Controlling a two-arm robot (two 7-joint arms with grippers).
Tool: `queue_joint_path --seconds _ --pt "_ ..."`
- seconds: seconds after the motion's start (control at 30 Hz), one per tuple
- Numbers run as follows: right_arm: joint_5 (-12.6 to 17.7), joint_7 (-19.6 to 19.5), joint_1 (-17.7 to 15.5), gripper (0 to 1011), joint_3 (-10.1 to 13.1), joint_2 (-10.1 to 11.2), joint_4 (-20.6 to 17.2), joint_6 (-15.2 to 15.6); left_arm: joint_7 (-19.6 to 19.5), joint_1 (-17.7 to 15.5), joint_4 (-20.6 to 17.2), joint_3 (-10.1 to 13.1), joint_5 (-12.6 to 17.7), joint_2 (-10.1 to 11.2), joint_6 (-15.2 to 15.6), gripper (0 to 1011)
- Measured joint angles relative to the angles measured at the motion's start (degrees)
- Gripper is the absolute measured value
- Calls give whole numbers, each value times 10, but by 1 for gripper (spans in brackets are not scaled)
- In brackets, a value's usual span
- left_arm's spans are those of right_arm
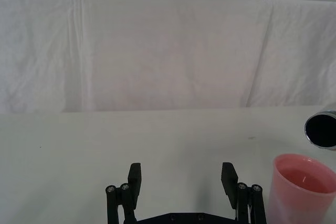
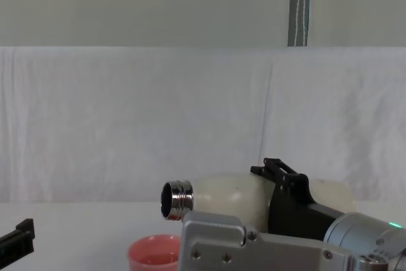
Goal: Grasp the thermos with one hand and pour water into the cup lid.
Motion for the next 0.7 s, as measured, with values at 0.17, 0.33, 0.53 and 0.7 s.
queue_joint_path --seconds 0.17,0.33,0.53,0.7 --pt "-8 -3 1 951 -3 2 1 3 0 0 0 0 0 0 0 1001" --pt "-13 -5 2 951 -4 4 1 4 0 0 0 0 0 0 0 1001" --pt "-19 -9 4 951 -6 7 3 4 0 0 0 0 0 0 0 1001" --pt "-24 -10 4 951 -7 9 3 5 0 0 0 0 0 0 0 1001"
